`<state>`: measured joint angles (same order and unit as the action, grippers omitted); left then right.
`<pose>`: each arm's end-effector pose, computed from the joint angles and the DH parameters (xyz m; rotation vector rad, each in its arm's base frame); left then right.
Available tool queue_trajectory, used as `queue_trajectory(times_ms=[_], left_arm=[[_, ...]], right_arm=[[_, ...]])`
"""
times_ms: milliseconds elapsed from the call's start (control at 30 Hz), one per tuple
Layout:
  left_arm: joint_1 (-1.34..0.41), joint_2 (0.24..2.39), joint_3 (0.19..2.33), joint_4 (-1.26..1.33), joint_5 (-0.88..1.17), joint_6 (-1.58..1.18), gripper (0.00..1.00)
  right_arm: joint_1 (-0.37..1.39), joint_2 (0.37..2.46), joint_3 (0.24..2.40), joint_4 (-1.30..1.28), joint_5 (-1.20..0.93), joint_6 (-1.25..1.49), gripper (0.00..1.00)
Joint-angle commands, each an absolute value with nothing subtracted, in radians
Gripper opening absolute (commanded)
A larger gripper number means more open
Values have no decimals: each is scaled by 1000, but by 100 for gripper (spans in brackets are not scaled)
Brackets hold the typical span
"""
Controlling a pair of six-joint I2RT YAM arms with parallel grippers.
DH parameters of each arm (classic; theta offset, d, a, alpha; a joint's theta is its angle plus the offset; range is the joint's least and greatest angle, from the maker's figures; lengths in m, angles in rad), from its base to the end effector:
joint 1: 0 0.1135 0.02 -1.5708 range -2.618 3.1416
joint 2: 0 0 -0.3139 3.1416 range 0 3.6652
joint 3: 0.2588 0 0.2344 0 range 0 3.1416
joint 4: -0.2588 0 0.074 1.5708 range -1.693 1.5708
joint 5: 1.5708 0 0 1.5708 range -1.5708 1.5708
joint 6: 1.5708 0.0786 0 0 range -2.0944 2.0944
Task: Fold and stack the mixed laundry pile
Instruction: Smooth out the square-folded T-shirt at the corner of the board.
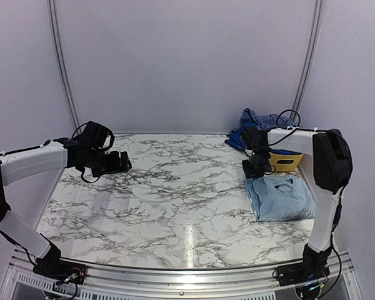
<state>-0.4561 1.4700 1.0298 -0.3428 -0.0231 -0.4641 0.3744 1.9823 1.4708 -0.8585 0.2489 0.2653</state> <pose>0.2945 -0.1425 0.2759 -0.0210 2.3933 -0.4169 0.3817 0.1292 0.1954 -0.1201 2.8610 -0.2493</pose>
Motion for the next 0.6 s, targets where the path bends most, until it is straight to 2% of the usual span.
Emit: queue_trajectory(times_ms=[0, 300, 333, 367, 433, 567], left_arm=[[-449, 1453, 1035, -339, -17, -467, 99], [-449, 1472, 1034, -339, -8, -470, 99], [-448, 1470, 1034, -339, -8, -470, 99], [-448, 1468, 1033, -339, -10, -470, 99], [-448, 1459, 1031, -339, -13, -470, 99], [-446, 1446, 1027, -339, -15, -469, 99]], right_arm=[[370, 1967, 1552, -887, 207, 272, 0], [387, 1978, 1577, -875, 40, 269, 0], [387, 1991, 1570, -876, 27, 264, 5], [387, 1995, 1566, -880, 18, 261, 23], [388, 1981, 1559, -886, 11, 261, 39], [388, 1870, 1525, -894, -44, 326, 45]])
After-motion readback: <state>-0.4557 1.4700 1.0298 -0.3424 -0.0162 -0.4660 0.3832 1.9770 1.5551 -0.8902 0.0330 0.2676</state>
